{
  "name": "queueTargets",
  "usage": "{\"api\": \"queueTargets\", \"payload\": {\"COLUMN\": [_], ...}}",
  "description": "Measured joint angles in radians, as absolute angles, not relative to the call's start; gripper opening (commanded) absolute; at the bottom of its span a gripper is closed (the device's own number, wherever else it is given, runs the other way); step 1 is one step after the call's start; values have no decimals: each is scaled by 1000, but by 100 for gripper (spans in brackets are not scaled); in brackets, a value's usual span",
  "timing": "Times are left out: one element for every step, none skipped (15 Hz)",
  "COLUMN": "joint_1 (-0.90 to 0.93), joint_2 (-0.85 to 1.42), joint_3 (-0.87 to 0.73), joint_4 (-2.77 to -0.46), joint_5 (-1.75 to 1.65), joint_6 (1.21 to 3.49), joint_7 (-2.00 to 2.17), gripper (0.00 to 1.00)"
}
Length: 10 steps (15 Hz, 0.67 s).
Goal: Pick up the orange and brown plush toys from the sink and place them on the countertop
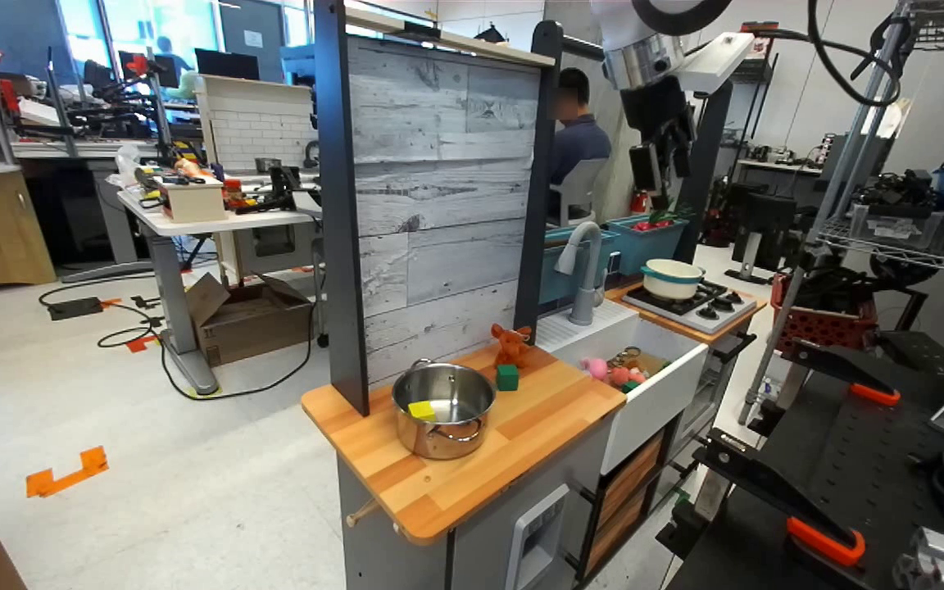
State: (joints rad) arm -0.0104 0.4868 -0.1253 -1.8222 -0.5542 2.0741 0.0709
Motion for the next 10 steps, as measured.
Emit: {"api": "queueTargets", "payload": {"joint_1": [-17,-23,-26,-27,-25,-23,-20,-18,-16,-14], "joint_2": [519,550,582,613,642,668,693,712,729,742], "joint_3": [-124,-121,-119,-117,-117,-117,-117,-118,-118,-118], "joint_4": [-1787,-1752,-1718,-1685,-1654,-1628,-1604,-1584,-1566,-1551], "joint_5": [-542,-527,-514,-504,-504,-504,-507,-509,-511,-511], "joint_6": [2040,2004,1968,1932,1909,1902,1902,1905,1913,1928], "joint_7": [18,-36,-86,-127,-136,-136,-129,-119,-106,-93], "gripper": [100,100,100,100,100,100,100,100,100,100]}}
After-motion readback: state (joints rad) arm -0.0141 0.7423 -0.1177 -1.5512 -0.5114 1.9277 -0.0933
